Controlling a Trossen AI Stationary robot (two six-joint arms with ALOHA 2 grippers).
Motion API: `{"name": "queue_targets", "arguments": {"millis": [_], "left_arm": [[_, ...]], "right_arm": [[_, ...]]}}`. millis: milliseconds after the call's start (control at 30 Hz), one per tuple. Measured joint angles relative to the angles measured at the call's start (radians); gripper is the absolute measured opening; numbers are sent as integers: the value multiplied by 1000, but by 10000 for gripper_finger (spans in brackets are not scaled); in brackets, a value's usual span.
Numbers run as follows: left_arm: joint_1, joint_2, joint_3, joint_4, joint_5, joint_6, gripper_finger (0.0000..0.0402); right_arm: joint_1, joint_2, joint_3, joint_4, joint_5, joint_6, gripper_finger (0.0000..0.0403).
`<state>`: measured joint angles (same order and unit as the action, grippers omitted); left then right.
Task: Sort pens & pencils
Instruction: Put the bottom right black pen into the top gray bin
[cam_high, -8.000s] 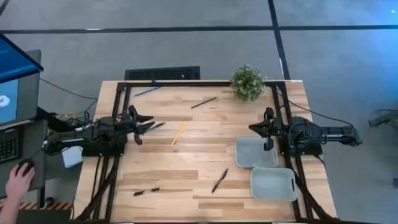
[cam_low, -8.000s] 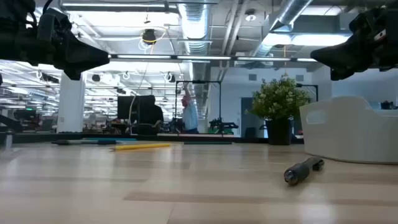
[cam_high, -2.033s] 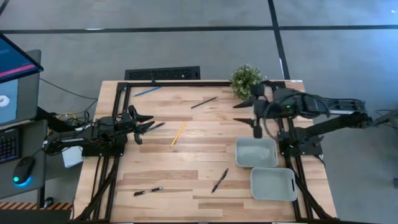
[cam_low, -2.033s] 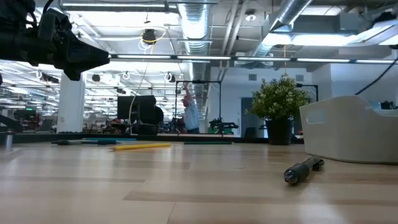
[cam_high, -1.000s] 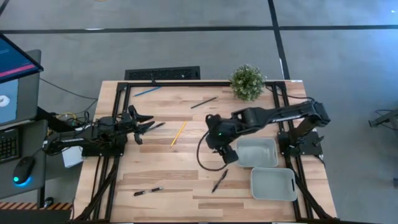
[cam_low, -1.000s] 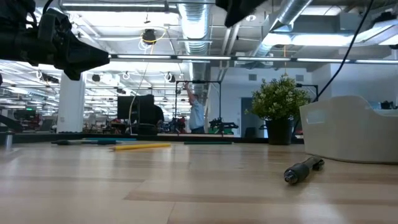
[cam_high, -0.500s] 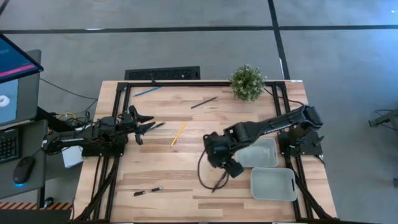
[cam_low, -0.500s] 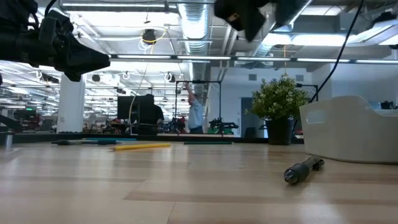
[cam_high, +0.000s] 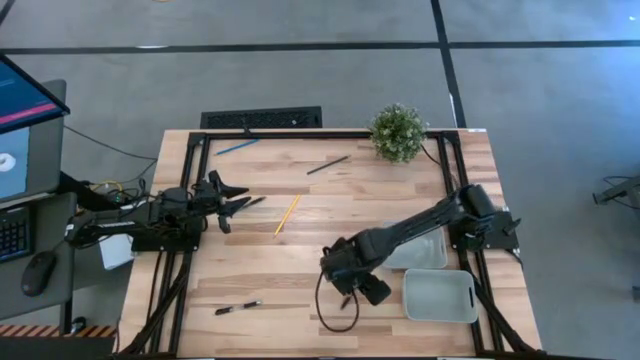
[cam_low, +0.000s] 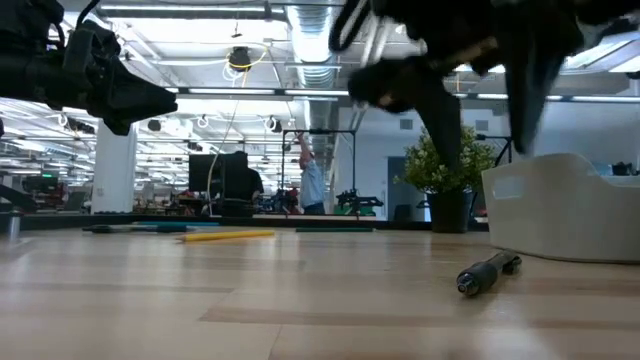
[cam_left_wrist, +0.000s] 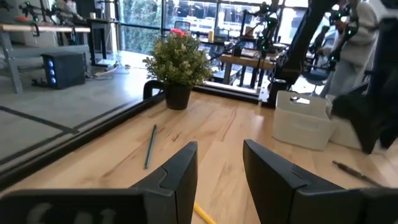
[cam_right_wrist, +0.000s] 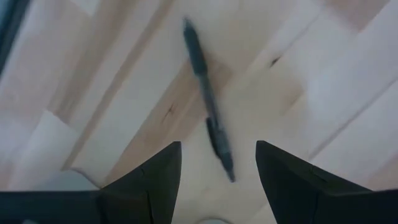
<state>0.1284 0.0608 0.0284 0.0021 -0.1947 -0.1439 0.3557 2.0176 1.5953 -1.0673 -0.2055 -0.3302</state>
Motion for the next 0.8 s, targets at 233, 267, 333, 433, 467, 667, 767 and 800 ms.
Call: {"name": "queue_targets", "arguments": {"millis": [233, 267, 333, 433, 467, 667, 767, 800], "left_arm": [[0, 0, 0, 0, 0, -26, 119], [0, 0, 0, 0, 0, -26, 119], [0, 0, 0, 0, 0, -26, 119], [0, 0, 0, 0, 0, -26, 119], [0, 0, 0, 0, 0, -26, 119], [0, 0, 0, 0, 0, -26, 119], [0, 0, 0, 0, 0, -26, 119], [0, 0, 0, 0, 0, -26, 119]], "right_arm": [[-2, 65, 1, 9, -2, 42, 228], [-3, 68, 0, 7, -3, 42, 228], [-2, 68, -1, 7, -7, 42, 228], [-2, 67, 0, 27, -6, 34, 226], [-2, 67, 0, 37, -4, 35, 224], [13, 67, 0, 48, 5, 14, 215], [39, 67, 0, 65, 56, -18, 210], [47, 67, 0, 69, 78, -25, 208]]}}
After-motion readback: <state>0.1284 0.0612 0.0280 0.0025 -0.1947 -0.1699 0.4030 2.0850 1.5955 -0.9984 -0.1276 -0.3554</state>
